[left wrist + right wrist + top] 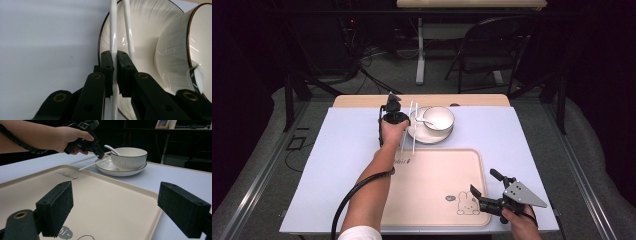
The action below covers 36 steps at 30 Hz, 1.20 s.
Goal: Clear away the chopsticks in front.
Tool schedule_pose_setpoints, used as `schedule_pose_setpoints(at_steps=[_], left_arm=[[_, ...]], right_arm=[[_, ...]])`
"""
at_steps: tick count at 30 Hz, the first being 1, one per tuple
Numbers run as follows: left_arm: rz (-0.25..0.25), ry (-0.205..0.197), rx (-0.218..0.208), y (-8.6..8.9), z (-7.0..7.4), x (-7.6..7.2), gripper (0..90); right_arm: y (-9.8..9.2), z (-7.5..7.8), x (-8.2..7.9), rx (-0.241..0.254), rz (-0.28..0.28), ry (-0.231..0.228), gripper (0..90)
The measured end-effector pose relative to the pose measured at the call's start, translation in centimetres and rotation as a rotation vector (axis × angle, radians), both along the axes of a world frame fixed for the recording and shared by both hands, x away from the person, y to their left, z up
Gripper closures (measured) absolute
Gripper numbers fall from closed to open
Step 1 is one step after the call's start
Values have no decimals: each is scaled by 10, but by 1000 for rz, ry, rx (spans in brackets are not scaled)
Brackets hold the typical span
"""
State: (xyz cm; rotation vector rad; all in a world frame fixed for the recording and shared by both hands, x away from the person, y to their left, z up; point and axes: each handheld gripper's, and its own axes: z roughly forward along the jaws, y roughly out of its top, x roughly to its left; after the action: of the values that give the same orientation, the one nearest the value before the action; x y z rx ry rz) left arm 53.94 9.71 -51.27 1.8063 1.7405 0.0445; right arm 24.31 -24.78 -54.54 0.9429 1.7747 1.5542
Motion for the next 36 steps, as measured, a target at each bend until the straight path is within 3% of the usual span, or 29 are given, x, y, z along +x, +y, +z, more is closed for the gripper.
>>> schedule_pose_setpoints(at_steps=[6,14,21,30,36], left_arm=[[25,-22,-3,14,4,-11,848],[68,-63,15,43,21,-29,848],[82,-78,-13,69,27,-51,849],[76,-86,-26,92,25,-80,849],[74,-89,-63,104,21,-107,849]], right_arm=[[1,0,0,-2,5,0,123],[2,0,0,-12,15,-4,123],[3,0,0,-15,17,-5,122],[3,0,0,-21,15,-4,123],[4,0,0,-24,13,-4,130]])
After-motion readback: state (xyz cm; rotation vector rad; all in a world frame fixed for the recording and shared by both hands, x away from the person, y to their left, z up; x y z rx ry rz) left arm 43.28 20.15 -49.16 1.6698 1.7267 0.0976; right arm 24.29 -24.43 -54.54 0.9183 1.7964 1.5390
